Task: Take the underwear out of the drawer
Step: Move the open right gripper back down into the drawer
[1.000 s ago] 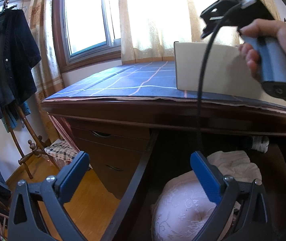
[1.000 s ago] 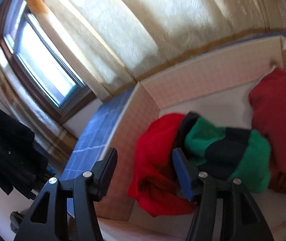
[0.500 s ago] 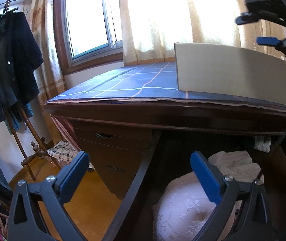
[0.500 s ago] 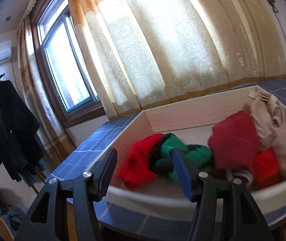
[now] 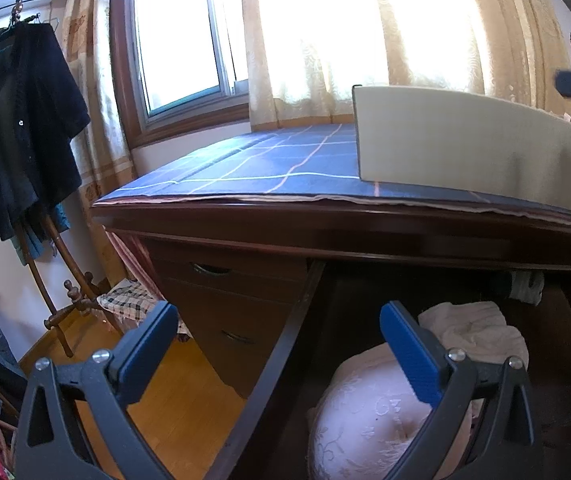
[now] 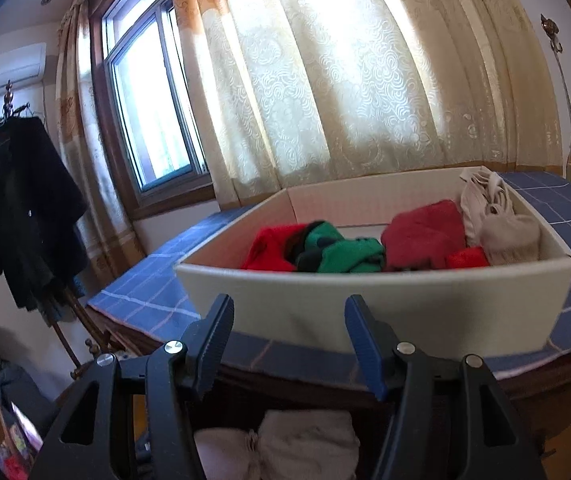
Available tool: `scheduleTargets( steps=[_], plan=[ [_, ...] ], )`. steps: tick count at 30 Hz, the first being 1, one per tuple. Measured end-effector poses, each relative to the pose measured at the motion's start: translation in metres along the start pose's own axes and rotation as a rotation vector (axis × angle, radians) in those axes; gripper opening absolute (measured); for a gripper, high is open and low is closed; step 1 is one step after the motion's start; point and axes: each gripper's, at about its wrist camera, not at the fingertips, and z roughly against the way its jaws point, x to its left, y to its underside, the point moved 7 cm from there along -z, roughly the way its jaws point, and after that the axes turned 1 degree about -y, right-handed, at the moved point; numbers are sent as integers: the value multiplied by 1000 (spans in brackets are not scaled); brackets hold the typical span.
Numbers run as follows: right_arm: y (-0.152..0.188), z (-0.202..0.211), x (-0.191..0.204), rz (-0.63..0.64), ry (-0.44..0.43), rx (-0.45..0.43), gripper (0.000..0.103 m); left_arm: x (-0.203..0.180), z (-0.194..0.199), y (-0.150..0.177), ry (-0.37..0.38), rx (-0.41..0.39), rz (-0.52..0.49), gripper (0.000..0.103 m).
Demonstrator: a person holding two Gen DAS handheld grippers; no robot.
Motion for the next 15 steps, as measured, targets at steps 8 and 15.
scheduleTargets(
  steps=[8,15],
  plan=[
    [37,18,-15,6,18,97,60,2,-2,-1,-5,-1,-5,103],
    [67,25,-36,-42,52,166,60,1,-1,0,-4,0,-1,103]
  ],
)
